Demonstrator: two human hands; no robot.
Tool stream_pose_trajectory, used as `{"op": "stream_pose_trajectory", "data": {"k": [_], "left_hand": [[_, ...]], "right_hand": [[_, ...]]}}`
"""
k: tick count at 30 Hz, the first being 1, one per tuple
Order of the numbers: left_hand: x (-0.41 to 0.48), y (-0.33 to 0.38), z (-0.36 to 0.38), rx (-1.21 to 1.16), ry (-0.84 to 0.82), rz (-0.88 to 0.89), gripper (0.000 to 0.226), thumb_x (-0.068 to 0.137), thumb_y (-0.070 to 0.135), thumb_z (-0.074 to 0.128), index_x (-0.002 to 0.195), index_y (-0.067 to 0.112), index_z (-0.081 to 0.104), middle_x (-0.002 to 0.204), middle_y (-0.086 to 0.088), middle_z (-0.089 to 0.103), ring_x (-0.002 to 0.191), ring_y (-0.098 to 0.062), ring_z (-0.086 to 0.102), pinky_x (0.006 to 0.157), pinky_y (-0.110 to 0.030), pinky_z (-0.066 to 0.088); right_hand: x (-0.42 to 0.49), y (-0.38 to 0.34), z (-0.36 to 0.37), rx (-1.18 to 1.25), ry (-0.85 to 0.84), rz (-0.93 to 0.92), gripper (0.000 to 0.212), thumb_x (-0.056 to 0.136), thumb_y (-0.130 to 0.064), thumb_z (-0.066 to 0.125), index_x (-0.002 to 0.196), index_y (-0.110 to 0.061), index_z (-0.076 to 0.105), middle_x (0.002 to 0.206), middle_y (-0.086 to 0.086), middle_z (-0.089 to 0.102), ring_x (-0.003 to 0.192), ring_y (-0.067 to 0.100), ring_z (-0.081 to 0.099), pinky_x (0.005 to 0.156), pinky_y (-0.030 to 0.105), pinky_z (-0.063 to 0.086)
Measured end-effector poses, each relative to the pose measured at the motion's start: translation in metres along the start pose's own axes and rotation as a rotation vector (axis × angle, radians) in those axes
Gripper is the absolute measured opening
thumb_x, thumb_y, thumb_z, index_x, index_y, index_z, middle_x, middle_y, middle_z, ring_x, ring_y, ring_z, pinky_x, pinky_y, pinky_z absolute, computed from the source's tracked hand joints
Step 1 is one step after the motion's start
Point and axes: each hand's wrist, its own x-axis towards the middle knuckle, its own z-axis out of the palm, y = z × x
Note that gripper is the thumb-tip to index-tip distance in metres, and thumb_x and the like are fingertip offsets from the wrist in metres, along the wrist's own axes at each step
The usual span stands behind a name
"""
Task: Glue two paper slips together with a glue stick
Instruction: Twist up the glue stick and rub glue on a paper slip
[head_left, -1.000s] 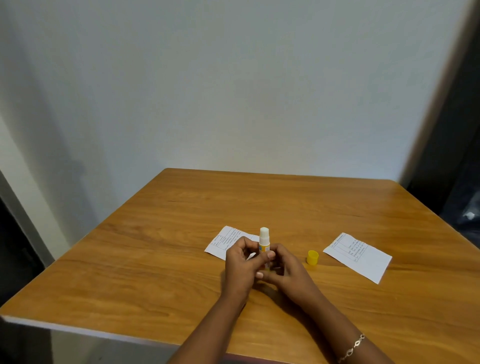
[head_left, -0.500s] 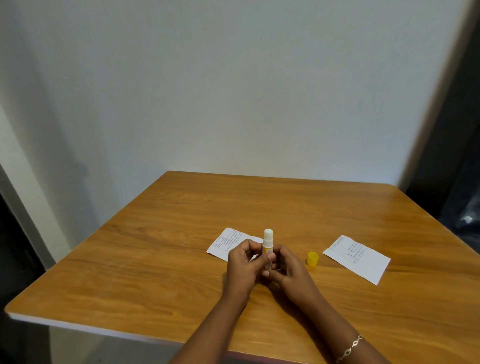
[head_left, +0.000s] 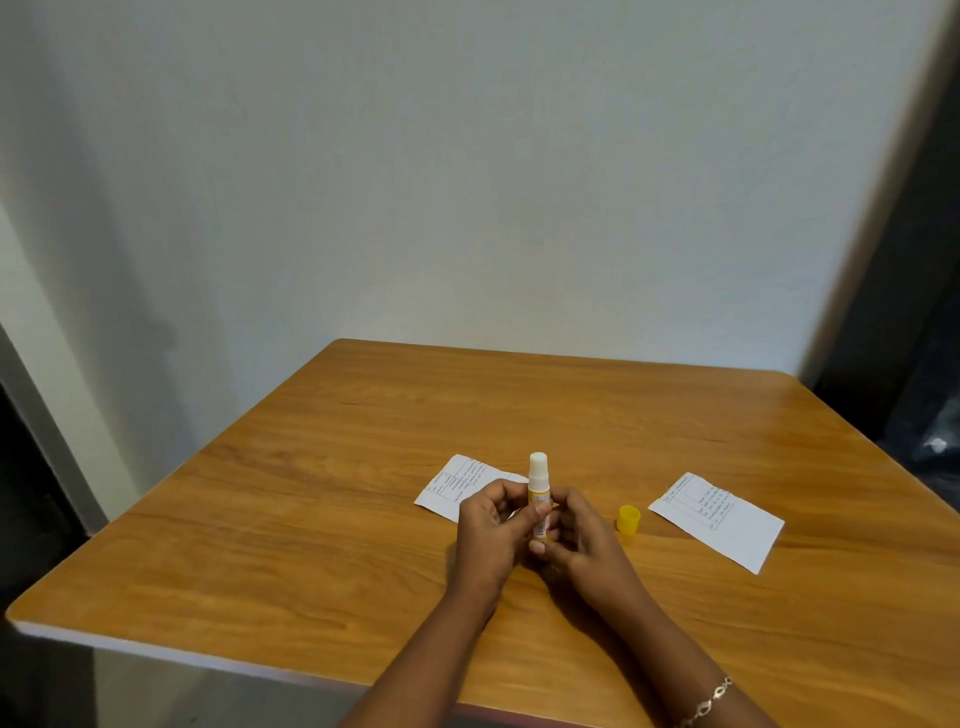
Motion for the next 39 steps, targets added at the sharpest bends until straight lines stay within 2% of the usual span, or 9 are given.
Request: {"op": "stream_pose_trajectory", "data": {"k": [3,8,16,19,21,24,29,34,39], "left_hand": [[0.000,0.000,0.001,0.008,0.008,-0.002,0.015,0.075,-0.002,0.068,0.073,0.013,0.065,0.065,0.001,0.068,0.070,-0.018,0.063,0.067,-0.033,0.053],[-0.001,0.001,0.002,0.012,0.000,-0.016,0.015,0.075,-0.002,0.067,0.071,0.012,0.065,0.061,0.002,0.066,0.064,-0.013,0.063,0.058,-0.023,0.051],[0.001,-0.006,0.004,0.042,-0.031,0.007,0.014,0.071,-0.003,0.071,0.079,0.008,0.068,0.086,-0.018,0.067,0.078,-0.020,0.066,0.072,-0.032,0.055],[0.002,-0.009,0.004,0.201,-0.003,0.079,0.019,0.066,0.030,0.073,0.083,0.022,0.069,0.095,-0.003,0.068,0.092,-0.016,0.064,0.080,-0.031,0.052],[0.005,-0.008,0.001,0.412,0.064,0.182,0.030,0.072,0.049,0.055,0.088,0.026,0.067,0.096,0.012,0.065,0.100,-0.008,0.058,0.085,-0.022,0.046],[0.020,-0.009,-0.006,0.832,0.133,0.276,0.031,0.088,0.034,0.044,0.103,0.015,0.062,0.107,0.004,0.062,0.111,-0.013,0.049,0.087,-0.019,0.036],[0.032,-0.013,-0.013,1.311,-0.021,0.051,0.032,0.095,0.022,0.039,0.124,0.011,0.048,0.132,-0.008,0.051,0.125,-0.022,0.039,0.103,-0.033,0.032],[0.018,-0.006,-0.014,1.229,-0.116,0.115,0.024,0.093,0.017,0.041,0.107,0.008,0.059,0.113,-0.008,0.062,0.107,-0.023,0.052,0.088,-0.036,0.042],[0.005,-0.012,-0.026,1.150,-0.182,0.168,0.019,0.088,0.010,0.046,0.095,0.009,0.064,0.107,-0.003,0.064,0.105,-0.018,0.052,0.082,-0.033,0.046]], "right_hand": [[0.000,0.000,0.002,-0.095,0.037,-0.018,0.049,0.065,-0.008,0.076,0.106,-0.021,0.050,0.088,-0.004,0.063,0.078,0.007,0.059,0.071,0.028,0.051],[0.000,-0.001,0.000,-0.063,0.049,-0.017,0.043,0.071,0.006,0.069,0.097,-0.025,0.052,0.063,-0.015,0.062,0.062,-0.002,0.053,0.062,0.020,0.045],[-0.004,-0.010,0.002,-0.010,0.037,-0.066,0.050,0.082,0.010,0.052,0.113,-0.028,0.043,0.089,0.002,0.063,0.079,0.007,0.060,0.071,0.021,0.051],[-0.004,-0.012,0.003,-0.043,0.087,-0.111,0.046,0.086,0.008,0.048,0.107,-0.033,0.047,0.101,-0.005,0.061,0.088,0.000,0.059,0.078,0.016,0.049],[-0.003,-0.009,0.002,-0.030,0.112,-0.096,0.042,0.087,0.003,0.051,0.108,-0.034,0.046,0.099,0.000,0.062,0.089,0.005,0.060,0.082,0.024,0.050],[0.000,-0.005,0.000,0.025,0.149,-0.043,0.042,0.088,0.003,0.048,0.109,-0.034,0.045,0.090,0.001,0.061,0.080,0.005,0.062,0.079,0.031,0.051],[0.000,-0.007,0.001,0.030,0.137,-0.037,0.038,0.089,-0.001,0.048,0.103,-0.036,0.046,0.086,-0.002,0.059,0.078,0.004,0.058,0.079,0.030,0.050],[-0.003,-0.010,-0.003,0.093,0.160,-0.040,0.043,0.086,-0.014,0.057,0.112,-0.044,0.041,0.089,0.014,0.059,0.083,0.022,0.059,0.074,0.031,0.048],[-0.002,-0.027,-0.008,0.333,0.258,-0.018,0.039,0.074,-0.006,0.062,0.104,-0.026,0.045,0.076,0.016,0.057,0.054,0.014,0.046,0.048,0.021,0.041]]}}
